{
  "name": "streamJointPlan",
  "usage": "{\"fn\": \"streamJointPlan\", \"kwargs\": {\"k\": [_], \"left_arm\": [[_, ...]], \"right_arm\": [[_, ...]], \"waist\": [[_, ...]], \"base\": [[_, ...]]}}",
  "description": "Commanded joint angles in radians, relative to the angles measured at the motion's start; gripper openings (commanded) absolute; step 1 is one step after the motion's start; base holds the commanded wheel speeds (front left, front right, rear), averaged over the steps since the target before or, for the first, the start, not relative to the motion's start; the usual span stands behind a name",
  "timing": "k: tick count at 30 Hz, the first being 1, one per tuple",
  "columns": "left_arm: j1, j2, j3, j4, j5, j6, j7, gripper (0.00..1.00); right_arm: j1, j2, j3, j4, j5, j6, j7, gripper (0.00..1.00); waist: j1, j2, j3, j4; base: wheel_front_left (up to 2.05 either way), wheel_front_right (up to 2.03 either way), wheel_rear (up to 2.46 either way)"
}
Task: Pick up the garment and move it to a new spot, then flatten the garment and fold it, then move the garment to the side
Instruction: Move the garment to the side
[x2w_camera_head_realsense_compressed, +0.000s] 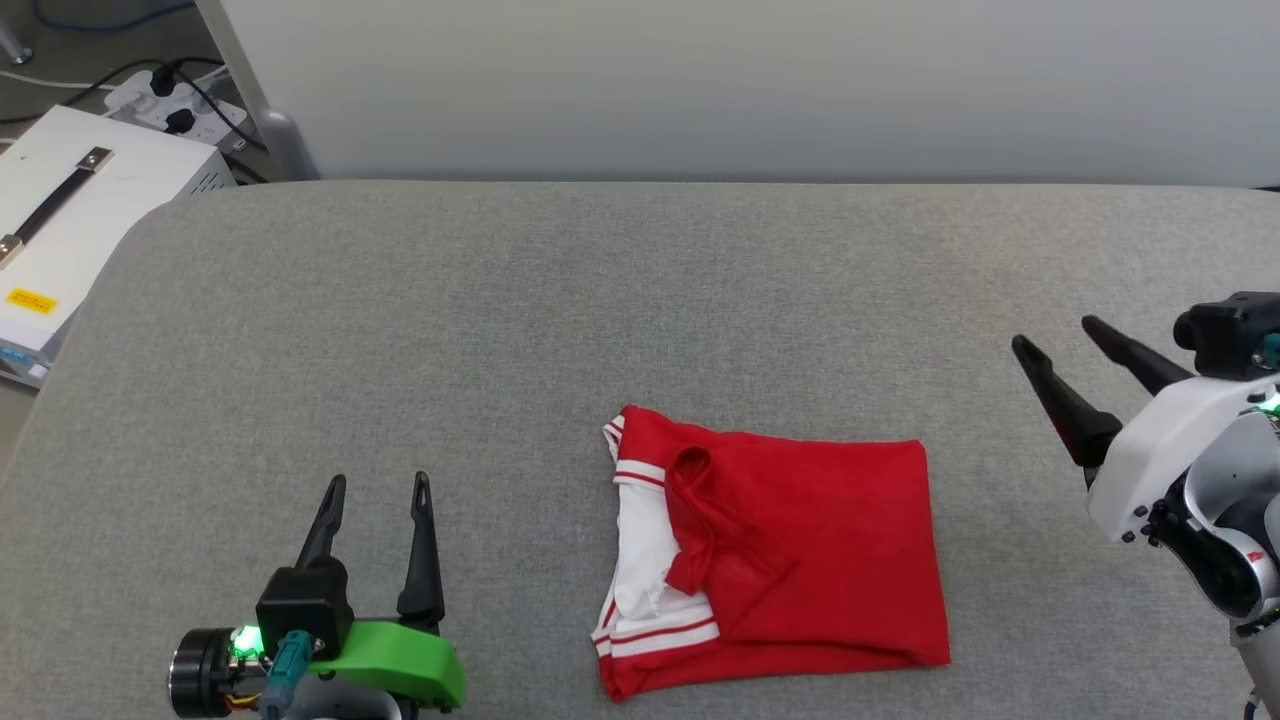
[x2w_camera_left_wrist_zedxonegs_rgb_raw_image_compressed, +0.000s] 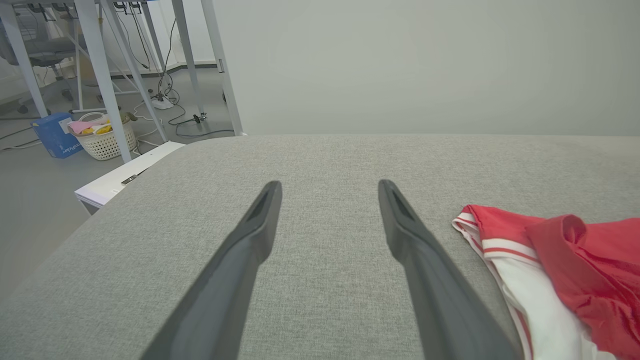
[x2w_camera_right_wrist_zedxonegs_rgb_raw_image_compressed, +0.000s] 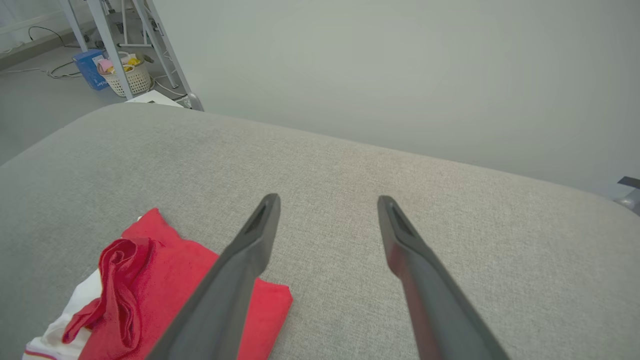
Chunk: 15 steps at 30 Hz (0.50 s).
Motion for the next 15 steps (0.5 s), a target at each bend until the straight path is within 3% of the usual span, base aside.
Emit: {"fn": "streamJointPlan", "kwargs": {"k": [1, 5, 8, 15], "left_arm": [[-0.021, -0.007, 0.002, 0.001, 0.009, -0.001, -0.006, 1.0], [-0.041, -0.011, -0.003, 0.001, 0.012, -0.005, -0.006, 1.0], [-0.057, -0.014, -0.01, 0.002, 0.014, -0.008, -0.006, 1.0], [-0.088, -0.02, -0.017, -0.002, 0.015, -0.009, -0.006, 1.0]], "right_arm": [[-0.019, -0.017, 0.023, 0.012, 0.051, -0.001, 0.062, 1.0], [-0.024, -0.07, 0.08, 0.041, 0.185, -0.001, 0.249, 1.0], [-0.003, -0.069, 0.093, 0.064, 0.284, -0.001, 0.347, 1.0], [0.039, -0.029, 0.135, 0.112, 0.358, -0.001, 0.444, 1.0]], "waist": [[0.0, 0.0, 0.015, 0.011], [0.0, 0.0, 0.038, 0.027], [0.0, 0.0, 0.057, 0.043], [0.0, 0.0, 0.113, 0.083]], "base": [[0.0, 0.0, 0.0], [0.0, 0.0, 0.0], [0.0, 0.0, 0.0], [0.0, 0.0, 0.0]]}}
